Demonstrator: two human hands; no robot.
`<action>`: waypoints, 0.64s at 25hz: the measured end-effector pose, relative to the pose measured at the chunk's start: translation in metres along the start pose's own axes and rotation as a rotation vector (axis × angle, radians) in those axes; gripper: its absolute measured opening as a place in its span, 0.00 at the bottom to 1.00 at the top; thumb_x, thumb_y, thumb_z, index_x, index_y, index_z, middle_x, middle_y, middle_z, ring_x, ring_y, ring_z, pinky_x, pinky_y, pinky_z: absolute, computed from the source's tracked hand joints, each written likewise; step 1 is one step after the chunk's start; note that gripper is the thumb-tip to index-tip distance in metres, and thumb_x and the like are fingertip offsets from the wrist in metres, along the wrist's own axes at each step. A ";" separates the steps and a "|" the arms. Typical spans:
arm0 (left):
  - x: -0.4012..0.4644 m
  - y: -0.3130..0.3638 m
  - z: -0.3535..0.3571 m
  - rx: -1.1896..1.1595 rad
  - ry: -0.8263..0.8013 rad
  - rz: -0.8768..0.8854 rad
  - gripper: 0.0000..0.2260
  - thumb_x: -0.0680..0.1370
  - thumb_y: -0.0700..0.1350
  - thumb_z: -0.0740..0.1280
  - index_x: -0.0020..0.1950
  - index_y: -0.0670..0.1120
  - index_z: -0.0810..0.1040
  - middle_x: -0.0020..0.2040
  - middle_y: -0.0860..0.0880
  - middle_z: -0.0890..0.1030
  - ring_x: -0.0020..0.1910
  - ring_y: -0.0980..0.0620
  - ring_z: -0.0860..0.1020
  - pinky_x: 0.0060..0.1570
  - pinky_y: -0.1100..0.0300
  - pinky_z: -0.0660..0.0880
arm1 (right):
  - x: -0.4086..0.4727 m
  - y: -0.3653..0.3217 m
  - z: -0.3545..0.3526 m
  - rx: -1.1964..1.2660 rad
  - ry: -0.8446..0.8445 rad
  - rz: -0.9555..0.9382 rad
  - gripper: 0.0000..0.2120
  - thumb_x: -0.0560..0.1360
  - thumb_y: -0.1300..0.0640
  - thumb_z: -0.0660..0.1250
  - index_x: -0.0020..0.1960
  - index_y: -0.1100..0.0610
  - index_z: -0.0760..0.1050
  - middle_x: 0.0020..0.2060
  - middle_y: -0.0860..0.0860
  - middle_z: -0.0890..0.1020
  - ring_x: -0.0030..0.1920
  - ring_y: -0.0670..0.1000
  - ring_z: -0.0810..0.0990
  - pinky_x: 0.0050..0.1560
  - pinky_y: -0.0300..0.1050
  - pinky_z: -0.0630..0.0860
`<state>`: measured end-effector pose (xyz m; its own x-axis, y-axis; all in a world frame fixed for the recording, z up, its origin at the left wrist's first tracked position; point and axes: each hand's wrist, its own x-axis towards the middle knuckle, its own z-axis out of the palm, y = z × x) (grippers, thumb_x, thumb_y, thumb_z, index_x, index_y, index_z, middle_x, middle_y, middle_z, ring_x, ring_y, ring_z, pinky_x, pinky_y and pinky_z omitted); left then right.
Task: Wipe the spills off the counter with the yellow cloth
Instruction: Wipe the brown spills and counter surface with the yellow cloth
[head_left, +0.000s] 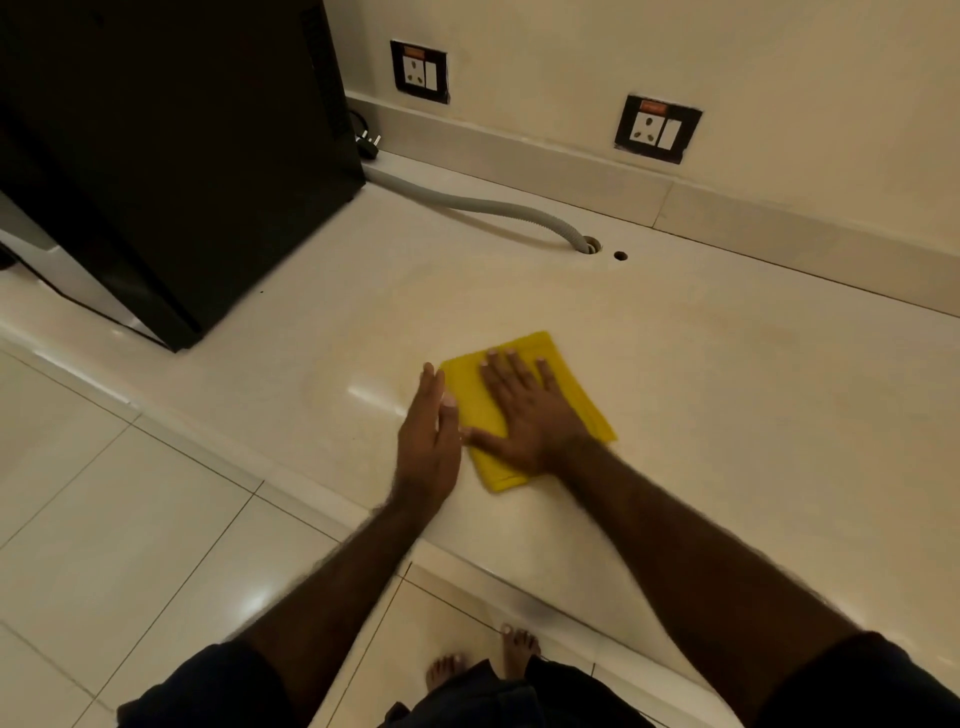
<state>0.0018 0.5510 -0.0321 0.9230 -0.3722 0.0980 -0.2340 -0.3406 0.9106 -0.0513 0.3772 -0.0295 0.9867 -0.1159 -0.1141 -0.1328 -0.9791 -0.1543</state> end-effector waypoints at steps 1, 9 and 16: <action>0.004 -0.005 -0.005 0.058 -0.046 0.034 0.21 0.86 0.43 0.58 0.80 0.42 0.65 0.82 0.44 0.64 0.82 0.49 0.62 0.81 0.52 0.60 | -0.006 -0.010 0.005 -0.003 0.010 -0.078 0.52 0.76 0.22 0.48 0.87 0.54 0.40 0.87 0.51 0.45 0.87 0.54 0.40 0.85 0.65 0.40; 0.021 -0.003 0.033 0.577 -0.598 0.478 0.31 0.80 0.50 0.50 0.80 0.35 0.59 0.82 0.34 0.54 0.83 0.33 0.49 0.82 0.36 0.52 | -0.085 0.021 0.018 0.048 0.206 0.095 0.42 0.82 0.31 0.49 0.85 0.59 0.56 0.86 0.57 0.54 0.87 0.56 0.50 0.86 0.61 0.50; -0.016 0.044 0.112 0.654 -0.644 0.751 0.25 0.84 0.44 0.57 0.80 0.38 0.61 0.82 0.37 0.58 0.83 0.35 0.54 0.81 0.37 0.53 | -0.163 0.073 0.025 0.011 0.263 0.420 0.38 0.83 0.36 0.45 0.85 0.58 0.57 0.86 0.55 0.55 0.86 0.56 0.52 0.86 0.61 0.50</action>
<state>-0.0571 0.4453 -0.0387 0.2078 -0.9695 0.1299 -0.9359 -0.1584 0.3148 -0.2244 0.3288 -0.0462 0.8380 -0.5394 0.0824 -0.5233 -0.8372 -0.1585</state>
